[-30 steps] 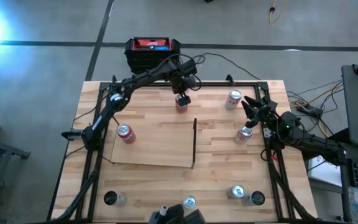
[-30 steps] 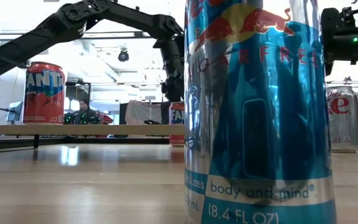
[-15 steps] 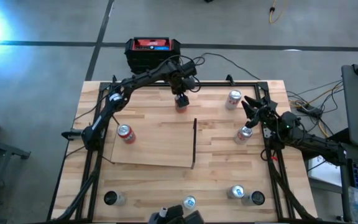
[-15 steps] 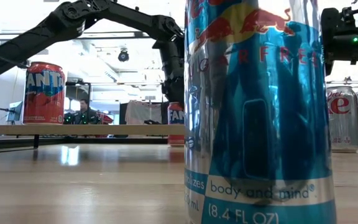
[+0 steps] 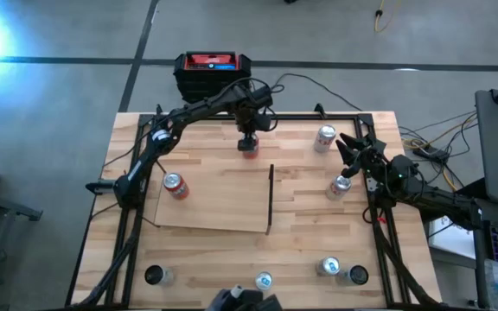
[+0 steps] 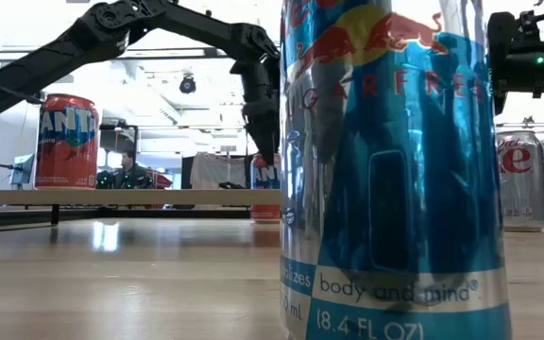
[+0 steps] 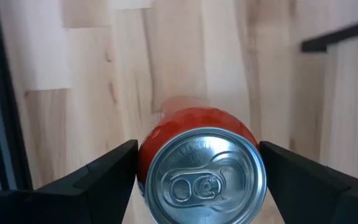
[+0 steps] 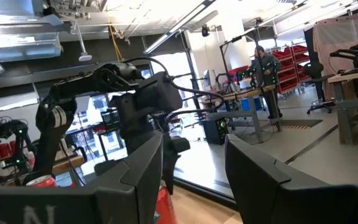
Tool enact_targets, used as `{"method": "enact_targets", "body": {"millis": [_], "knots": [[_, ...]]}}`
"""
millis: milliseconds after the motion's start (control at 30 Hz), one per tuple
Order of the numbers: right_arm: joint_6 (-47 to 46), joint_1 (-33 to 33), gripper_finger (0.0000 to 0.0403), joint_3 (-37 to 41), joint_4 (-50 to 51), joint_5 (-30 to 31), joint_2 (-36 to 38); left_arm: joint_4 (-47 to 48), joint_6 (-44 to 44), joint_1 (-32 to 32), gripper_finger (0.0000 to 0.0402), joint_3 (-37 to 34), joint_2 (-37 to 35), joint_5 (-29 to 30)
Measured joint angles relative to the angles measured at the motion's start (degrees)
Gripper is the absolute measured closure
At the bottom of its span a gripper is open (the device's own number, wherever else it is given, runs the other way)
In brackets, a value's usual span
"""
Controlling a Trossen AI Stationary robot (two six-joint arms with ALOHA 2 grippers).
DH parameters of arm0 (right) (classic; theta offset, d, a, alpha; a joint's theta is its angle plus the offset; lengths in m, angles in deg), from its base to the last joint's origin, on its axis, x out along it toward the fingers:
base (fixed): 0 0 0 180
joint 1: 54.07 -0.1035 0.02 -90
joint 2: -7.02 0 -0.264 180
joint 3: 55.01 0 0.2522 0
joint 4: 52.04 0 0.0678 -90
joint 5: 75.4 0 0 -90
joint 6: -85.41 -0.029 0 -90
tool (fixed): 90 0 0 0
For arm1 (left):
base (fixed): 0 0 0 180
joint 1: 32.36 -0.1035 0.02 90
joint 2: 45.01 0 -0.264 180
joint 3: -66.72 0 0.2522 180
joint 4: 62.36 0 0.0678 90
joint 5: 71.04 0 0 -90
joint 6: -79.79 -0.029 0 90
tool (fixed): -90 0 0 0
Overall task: Place canned beverage on shelf
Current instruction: Put the red soda can on the shelf aligned with the other red soda can
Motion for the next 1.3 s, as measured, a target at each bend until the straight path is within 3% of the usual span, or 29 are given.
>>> {"method": "enact_targets", "body": {"millis": [167,333,500,633,967,1300], "knots": [[0.0,0.0,0.0245,0.0,0.0,0.0,0.0,0.6,-2.1,0.3,0.0087,0.0,0.1,0.1],[0.0,0.0,0.0245,0.0,0.0,0.0,0.0,1.2,5.4,0.3,0.0067,0.4,0.6,0.3],[0.0,0.0,0.0245,0.0,0.0,0.0,0.0,1.8,10.2,0.3,0.0013,1.5,0.5,0.3],[0.0,0.0,0.0245,0.0,0.0,0.0,0.0,1.7,14.8,0.4,0.0013,2.4,0.5,0.3],[0.0,0.0,0.0245,0.0,0.1,0.0,0.0,0.3,40.3,0.1,0.0005,4.1,-0.4,7.4],[0.0,0.0,0.0245,0.0,0.0,0.0,0.0,-1.2,70.0,-0.6,0.0002,4.1,-0.4,7.8]]}}
